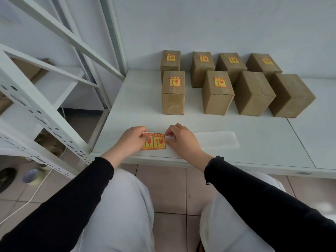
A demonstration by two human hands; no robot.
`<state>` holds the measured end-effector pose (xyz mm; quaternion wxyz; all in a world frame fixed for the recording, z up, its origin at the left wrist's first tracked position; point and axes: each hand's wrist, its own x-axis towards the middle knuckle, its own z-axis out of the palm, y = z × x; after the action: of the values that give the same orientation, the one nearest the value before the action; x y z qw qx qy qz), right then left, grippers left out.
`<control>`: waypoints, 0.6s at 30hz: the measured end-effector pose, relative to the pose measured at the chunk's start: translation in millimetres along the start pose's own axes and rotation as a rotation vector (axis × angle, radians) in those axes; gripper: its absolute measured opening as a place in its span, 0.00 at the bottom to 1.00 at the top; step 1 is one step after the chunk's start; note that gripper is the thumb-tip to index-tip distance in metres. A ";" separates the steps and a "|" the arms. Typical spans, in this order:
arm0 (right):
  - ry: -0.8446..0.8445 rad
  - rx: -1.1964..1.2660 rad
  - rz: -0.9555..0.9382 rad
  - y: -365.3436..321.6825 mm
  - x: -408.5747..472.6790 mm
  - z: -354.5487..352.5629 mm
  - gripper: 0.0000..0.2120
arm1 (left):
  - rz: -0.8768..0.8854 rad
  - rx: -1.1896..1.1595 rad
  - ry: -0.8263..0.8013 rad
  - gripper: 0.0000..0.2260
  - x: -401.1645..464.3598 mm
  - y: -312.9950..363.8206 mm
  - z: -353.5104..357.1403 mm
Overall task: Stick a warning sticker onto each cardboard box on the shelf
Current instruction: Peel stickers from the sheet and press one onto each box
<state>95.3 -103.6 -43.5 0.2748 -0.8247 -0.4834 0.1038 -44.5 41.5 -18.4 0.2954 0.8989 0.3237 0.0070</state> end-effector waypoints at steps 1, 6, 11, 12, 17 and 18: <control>0.013 0.008 0.008 -0.4 0.0 0.7 0.08 | -0.005 -0.027 -0.002 0.08 -0.4 0.3 0.0; 0.043 0.008 0.043 -4.9 0.4 3.3 0.04 | -0.019 -0.123 -0.031 0.08 -1.4 -1.8 0.6; 0.093 0.015 0.060 -6.3 0.4 4.8 0.03 | -0.027 -0.193 -0.010 0.08 -3.5 1.6 0.0; 0.105 0.021 0.057 -6.2 0.0 4.8 0.03 | -0.027 -0.208 0.004 0.08 -3.5 2.3 -0.1; 0.194 0.023 0.012 -8.3 -2.7 0.7 0.03 | -0.013 -0.313 0.036 0.08 -5.3 5.3 -1.2; 0.216 0.018 0.004 -9.0 -3.1 -0.4 0.04 | -0.009 -0.338 0.041 0.08 -5.4 5.9 -1.4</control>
<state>87.2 -103.0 -38.4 0.3326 -0.8294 -0.4485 0.0193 -45.6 35.4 -13.1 0.4357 0.8346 0.3279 0.0782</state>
